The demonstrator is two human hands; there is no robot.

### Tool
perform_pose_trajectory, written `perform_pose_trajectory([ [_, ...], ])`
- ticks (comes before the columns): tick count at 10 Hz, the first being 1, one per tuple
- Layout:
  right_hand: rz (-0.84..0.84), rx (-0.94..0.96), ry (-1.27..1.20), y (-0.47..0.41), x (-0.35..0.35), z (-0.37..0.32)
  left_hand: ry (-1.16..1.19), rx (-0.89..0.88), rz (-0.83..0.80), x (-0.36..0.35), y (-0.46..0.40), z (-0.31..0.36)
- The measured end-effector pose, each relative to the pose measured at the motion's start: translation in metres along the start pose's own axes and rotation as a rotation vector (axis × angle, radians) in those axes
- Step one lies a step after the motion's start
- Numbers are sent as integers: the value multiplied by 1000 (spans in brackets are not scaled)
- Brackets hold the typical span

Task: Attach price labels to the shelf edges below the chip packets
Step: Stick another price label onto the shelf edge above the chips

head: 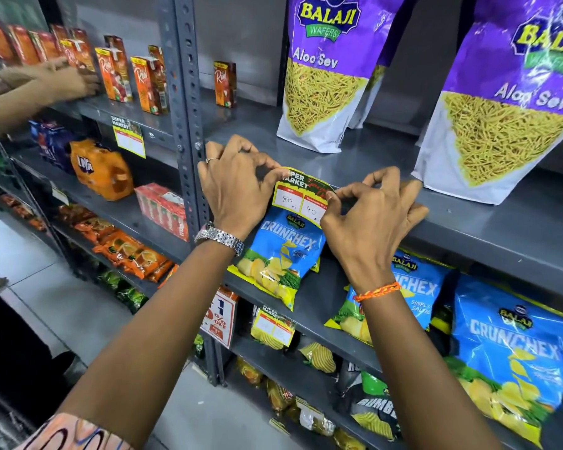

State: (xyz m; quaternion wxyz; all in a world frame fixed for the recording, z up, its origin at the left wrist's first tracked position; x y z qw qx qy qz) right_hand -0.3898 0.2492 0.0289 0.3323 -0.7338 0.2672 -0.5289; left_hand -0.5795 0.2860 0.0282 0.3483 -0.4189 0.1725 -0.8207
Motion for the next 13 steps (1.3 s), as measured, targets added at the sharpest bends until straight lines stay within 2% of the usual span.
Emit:
perform_pose_trajectory([
  [3,-20,5,21,1,-1,3,0,20,-19,-5,3,-3],
  [4,-9,-14,26,0,-2,1,-42,5,10,-4,4,-1],
  [6,-50,-95,78,-4,5,1,-126,87,89,8,-6,-6],
  [7,-46,-88,54,-5,19,11,-90,-89,66,0,-12,-16],
  [8,-56,16,40,-14,22,8,105,-236,-14,-9,-16,-28],
  [9,-116,141,86,-32,8,-11,170,-211,-56,-8,-19,-30],
  [11,-70,240,286,-42,-5,-21,185,-195,-34,-2,-14,-25],
  [12,-162,261,180,-51,6,-14,141,-174,-44,8,-14,-15],
  [13,-70,120,-342,-64,59,24,108,-92,-18,23,-12,7],
])
Point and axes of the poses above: each hand's wrist, its own y-axis away from the middle knuckle, its own x-axis out of the back of the hand, z = x × y, the point moved 3 cm from there along -y, towards the middle knuckle, and after that the axes turned 12 degrees about x, right-handed, at the moved point
